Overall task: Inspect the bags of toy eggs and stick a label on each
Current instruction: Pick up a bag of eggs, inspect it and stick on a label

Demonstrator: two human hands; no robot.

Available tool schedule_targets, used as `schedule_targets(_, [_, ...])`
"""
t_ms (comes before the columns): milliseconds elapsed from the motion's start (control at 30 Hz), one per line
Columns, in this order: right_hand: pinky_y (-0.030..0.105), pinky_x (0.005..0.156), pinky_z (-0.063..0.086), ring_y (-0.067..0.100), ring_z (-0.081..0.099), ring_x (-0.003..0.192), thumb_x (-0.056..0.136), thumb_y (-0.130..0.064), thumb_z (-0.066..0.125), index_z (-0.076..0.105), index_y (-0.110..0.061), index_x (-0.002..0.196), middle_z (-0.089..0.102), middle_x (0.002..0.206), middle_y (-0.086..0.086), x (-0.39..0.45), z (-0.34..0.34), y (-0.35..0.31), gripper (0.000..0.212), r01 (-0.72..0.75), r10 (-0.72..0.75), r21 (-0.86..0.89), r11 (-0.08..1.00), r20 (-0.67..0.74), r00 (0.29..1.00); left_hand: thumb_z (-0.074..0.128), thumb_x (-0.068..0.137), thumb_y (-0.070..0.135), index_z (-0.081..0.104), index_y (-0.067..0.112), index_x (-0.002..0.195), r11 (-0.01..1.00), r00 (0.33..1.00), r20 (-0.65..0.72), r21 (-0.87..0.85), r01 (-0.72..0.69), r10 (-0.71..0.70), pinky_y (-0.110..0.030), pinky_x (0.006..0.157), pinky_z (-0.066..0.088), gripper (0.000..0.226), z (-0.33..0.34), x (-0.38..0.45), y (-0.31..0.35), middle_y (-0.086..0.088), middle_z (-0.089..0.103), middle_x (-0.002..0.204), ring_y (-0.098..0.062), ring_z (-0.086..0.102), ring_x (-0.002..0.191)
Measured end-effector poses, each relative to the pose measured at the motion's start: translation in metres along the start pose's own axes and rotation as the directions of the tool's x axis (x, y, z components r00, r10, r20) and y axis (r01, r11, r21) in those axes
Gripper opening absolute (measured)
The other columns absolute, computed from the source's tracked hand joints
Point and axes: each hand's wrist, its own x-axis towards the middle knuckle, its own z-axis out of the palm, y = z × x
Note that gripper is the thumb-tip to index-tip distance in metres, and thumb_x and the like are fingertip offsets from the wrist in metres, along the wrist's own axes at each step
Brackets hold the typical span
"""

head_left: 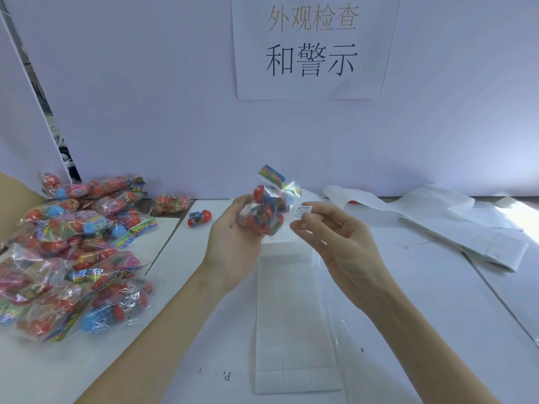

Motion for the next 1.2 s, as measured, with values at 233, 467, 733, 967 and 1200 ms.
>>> schedule_targets(233, [0.033, 0.09, 0.061, 0.026, 0.075, 0.088, 0.08, -0.018, 0.082, 0.079, -0.011, 0.088, 0.076, 0.097, 0.018, -0.002, 0.004, 0.001, 0.011, -0.052, 0.051, -0.018, 0.999, -0.006, 0.999, 0.04, 0.11, 0.041, 0.05, -0.007, 0.145, 0.99, 0.995, 0.006, 0.099, 0.1, -0.101, -0.04, 0.098, 0.059, 0.059, 0.009, -0.005, -0.006, -0.026, 0.063, 0.139, -0.029, 0.067, 0.115])
schedule_targets(467, [0.031, 0.092, 0.059, 0.024, 0.074, 0.093, 0.084, -0.021, 0.077, 0.076, -0.005, 0.101, 0.075, 0.102, 0.02, 0.0, -0.001, -0.002, 0.023, -0.111, 0.111, 0.021, 0.994, -0.021, 0.994, 0.057, 0.1, 0.025, 0.046, -0.01, 0.143, 0.99, 0.999, -0.002, 0.132, 0.053, -0.054, -0.038, 0.101, 0.053, 0.057, 0.006, -0.006, -0.009, -0.022, 0.066, 0.131, -0.027, 0.066, 0.11])
schedule_targets(733, [0.03, 0.099, 0.058, 0.016, 0.07, 0.095, 0.083, -0.019, 0.076, 0.075, -0.003, 0.09, 0.077, 0.104, 0.016, -0.001, -0.001, 0.002, 0.018, -0.145, 0.141, -0.148, 0.978, -0.036, 0.989, 0.057, 0.096, 0.034, 0.051, 0.015, 0.114, 0.959, 0.999, 0.04, 0.281, -0.036, 0.026, -0.026, 0.086, 0.052, 0.027, 0.003, -0.002, -0.013, -0.009, 0.073, 0.118, -0.017, 0.068, 0.097])
schedule_targets(967, [0.025, 0.092, 0.057, 0.018, 0.068, 0.097, 0.091, -0.01, 0.074, 0.077, -0.003, 0.091, 0.077, 0.105, 0.017, 0.001, -0.003, 0.005, 0.008, -0.157, 0.144, -0.151, 0.976, -0.094, 0.985, 0.059, 0.092, 0.035, 0.048, 0.009, 0.12, 0.952, 0.999, 0.043, 0.302, -0.043, 0.031, -0.031, 0.093, 0.052, 0.04, 0.005, -0.003, -0.015, -0.016, 0.07, 0.126, -0.02, 0.068, 0.107])
schedule_targets(1200, [0.032, 0.101, 0.055, 0.018, 0.07, 0.099, 0.091, -0.012, 0.075, 0.078, 0.001, 0.097, 0.077, 0.108, 0.02, 0.002, -0.005, 0.006, 0.015, -0.143, 0.121, -0.199, 0.97, -0.118, 0.986, 0.058, 0.094, 0.033, 0.049, 0.007, 0.127, 0.963, 0.997, 0.072, 0.268, -0.027, 0.008, -0.034, 0.098, 0.056, 0.043, 0.003, -0.002, -0.015, -0.018, 0.072, 0.123, -0.024, 0.07, 0.108])
